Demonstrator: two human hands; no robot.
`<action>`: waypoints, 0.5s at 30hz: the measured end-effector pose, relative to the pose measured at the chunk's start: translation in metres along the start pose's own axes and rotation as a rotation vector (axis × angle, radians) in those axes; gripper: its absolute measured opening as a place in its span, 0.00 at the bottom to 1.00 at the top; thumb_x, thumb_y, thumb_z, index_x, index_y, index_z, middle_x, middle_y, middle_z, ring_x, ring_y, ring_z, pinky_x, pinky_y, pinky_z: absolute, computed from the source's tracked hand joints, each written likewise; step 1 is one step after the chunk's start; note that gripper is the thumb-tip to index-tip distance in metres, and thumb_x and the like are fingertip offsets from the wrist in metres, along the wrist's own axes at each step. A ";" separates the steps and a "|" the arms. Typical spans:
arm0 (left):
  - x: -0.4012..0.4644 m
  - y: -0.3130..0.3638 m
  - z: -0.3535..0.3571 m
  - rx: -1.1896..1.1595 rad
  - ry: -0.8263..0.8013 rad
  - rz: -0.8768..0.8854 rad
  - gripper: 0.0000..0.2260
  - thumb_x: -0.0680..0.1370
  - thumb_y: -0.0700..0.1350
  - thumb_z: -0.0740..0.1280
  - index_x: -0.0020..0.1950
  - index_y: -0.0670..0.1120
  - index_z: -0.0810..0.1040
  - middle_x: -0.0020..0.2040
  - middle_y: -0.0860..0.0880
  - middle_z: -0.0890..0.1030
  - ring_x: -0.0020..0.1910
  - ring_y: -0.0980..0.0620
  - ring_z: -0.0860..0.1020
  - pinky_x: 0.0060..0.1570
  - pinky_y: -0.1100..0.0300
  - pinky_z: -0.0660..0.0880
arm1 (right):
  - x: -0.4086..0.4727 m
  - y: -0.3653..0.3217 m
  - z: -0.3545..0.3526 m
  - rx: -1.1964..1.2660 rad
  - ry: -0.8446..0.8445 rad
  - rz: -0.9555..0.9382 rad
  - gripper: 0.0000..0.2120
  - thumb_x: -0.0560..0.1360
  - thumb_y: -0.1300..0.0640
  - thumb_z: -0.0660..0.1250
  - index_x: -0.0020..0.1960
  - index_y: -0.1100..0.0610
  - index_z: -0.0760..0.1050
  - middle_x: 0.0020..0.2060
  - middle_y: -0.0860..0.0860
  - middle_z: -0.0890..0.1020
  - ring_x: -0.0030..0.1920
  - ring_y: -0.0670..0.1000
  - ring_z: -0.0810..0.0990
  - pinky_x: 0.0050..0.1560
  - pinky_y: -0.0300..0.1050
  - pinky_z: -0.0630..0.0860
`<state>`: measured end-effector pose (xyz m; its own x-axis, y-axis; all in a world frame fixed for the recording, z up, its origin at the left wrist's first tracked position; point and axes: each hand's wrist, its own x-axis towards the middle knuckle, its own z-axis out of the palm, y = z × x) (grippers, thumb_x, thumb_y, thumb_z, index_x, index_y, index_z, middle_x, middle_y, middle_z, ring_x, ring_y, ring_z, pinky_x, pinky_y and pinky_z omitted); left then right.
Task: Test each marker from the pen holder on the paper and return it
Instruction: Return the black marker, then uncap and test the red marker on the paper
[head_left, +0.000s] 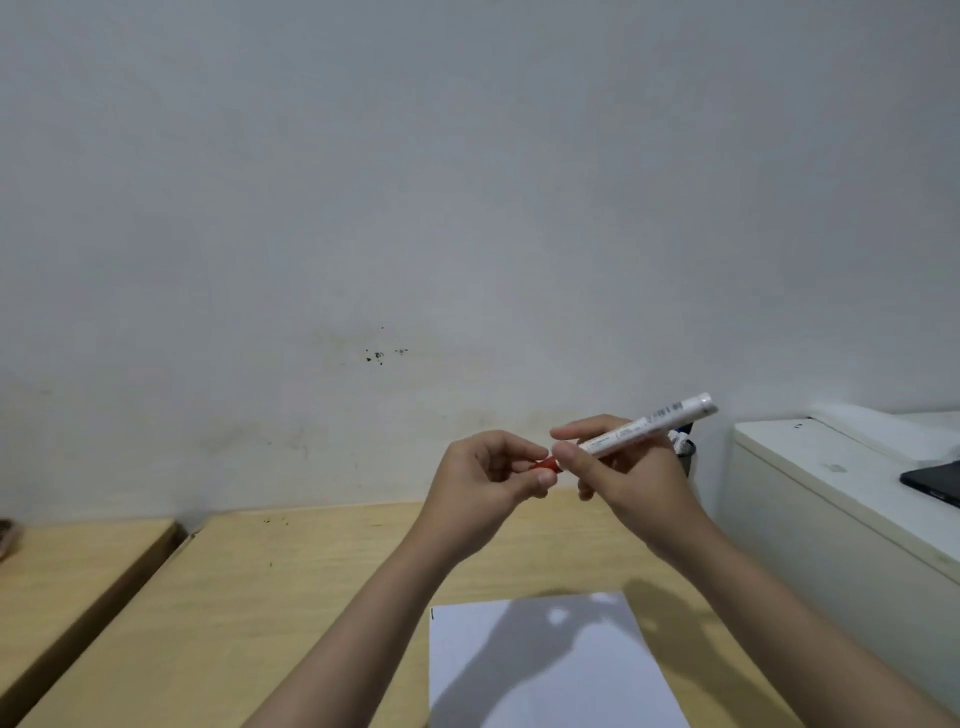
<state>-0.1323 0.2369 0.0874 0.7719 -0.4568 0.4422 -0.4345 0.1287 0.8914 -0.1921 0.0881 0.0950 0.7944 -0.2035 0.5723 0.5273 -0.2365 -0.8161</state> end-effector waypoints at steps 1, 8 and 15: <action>-0.001 0.000 -0.001 -0.004 -0.001 0.000 0.04 0.70 0.33 0.71 0.43 0.37 0.81 0.34 0.46 0.81 0.32 0.53 0.79 0.36 0.65 0.76 | 0.000 0.000 0.000 0.015 -0.013 0.000 0.08 0.65 0.56 0.73 0.42 0.58 0.82 0.27 0.50 0.80 0.25 0.48 0.74 0.27 0.38 0.74; -0.008 -0.007 -0.012 -0.026 -0.134 -0.030 0.04 0.73 0.32 0.68 0.41 0.39 0.81 0.30 0.49 0.82 0.31 0.53 0.79 0.36 0.65 0.78 | -0.005 0.003 -0.003 -0.026 -0.182 -0.030 0.05 0.68 0.58 0.71 0.39 0.60 0.80 0.28 0.47 0.80 0.27 0.47 0.76 0.31 0.36 0.74; -0.009 -0.021 -0.029 0.006 -0.344 -0.125 0.07 0.75 0.42 0.64 0.42 0.42 0.81 0.28 0.53 0.79 0.28 0.57 0.75 0.36 0.64 0.76 | -0.008 0.014 -0.003 -0.107 -0.324 -0.069 0.04 0.70 0.54 0.72 0.41 0.54 0.81 0.36 0.47 0.81 0.35 0.47 0.78 0.37 0.43 0.76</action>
<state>-0.1170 0.2636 0.0670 0.6186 -0.7381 0.2694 -0.3501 0.0480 0.9355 -0.1917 0.0836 0.0796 0.8215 0.1248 0.5563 0.5621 -0.3405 -0.7537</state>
